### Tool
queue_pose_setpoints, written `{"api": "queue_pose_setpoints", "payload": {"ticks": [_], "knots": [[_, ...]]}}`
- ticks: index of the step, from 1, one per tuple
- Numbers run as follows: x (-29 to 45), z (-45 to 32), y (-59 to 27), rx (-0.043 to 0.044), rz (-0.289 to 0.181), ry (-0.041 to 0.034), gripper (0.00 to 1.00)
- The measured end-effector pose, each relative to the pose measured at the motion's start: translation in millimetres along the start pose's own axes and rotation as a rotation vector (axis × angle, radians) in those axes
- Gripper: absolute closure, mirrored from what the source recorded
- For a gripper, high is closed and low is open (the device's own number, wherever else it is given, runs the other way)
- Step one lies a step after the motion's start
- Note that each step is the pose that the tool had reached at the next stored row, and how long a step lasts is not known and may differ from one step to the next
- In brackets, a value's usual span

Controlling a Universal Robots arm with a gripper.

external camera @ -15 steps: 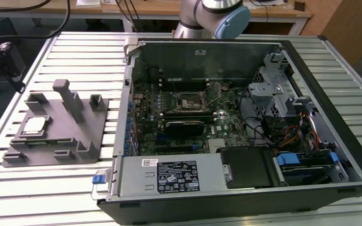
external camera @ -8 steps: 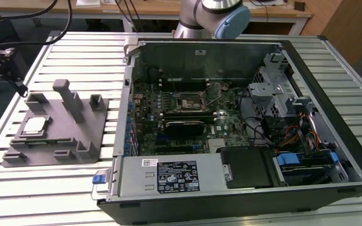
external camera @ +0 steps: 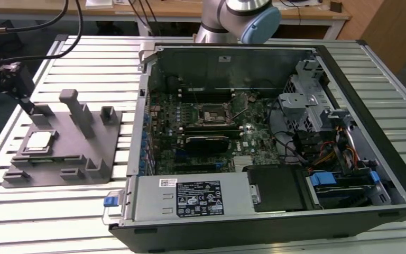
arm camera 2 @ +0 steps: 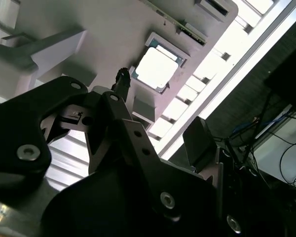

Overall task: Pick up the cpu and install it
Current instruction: 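Pick up the cpu and move it towards the insertion slot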

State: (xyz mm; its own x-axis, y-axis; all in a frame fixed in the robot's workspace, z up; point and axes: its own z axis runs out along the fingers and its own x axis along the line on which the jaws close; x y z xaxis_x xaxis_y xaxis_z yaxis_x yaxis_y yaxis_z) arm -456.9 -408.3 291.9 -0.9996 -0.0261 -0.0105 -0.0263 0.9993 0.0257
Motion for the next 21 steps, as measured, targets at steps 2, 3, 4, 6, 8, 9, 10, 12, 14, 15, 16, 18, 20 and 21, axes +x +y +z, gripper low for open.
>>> {"api": "queue_pose_setpoints", "payload": {"ticks": [2, 3, 4, 6, 8, 9, 10, 12, 14, 15, 16, 18, 20, 21], "knots": [[0.1, 3.5, -0.5, 0.0000, 0.000, 0.0001, 0.30], [0.1, 4.5, -0.6, 0.0001, 0.000, 0.0001, 0.30], [-0.1, 4.8, -0.6, 0.0001, 0.000, 0.0002, 0.30], [-0.1, 6.3, -0.7, 0.0000, 0.000, 0.0000, 0.30], [-0.1, 9.9, -1.1, 0.0001, -0.002, 0.0001, 0.30], [0.0, 11.6, -1.3, 0.0001, -0.003, 0.0002, 0.30], [0.0, 13.5, -1.5, 0.0001, -0.004, 0.0003, 0.30], [0.0, 17.1, -1.6, 0.0000, -0.008, 0.0003, 0.30], [0.0, 20.8, -1.7, -0.0001, -0.012, 0.0003, 0.30], [0.1, 22.5, -1.8, 0.0000, -0.013, 0.0004, 0.30], [0.1, 24.4, -1.8, -0.0001, -0.013, 0.0004, 0.30], [0.1, 28.1, -1.9, -0.0001, -0.013, 0.0004, 0.30], [0.1, 31.7, -2.0, 0.0000, -0.013, 0.0004, 0.30], [0.2, 33.4, -2.1, 0.0000, -0.013, 0.0005, 0.30]]}}
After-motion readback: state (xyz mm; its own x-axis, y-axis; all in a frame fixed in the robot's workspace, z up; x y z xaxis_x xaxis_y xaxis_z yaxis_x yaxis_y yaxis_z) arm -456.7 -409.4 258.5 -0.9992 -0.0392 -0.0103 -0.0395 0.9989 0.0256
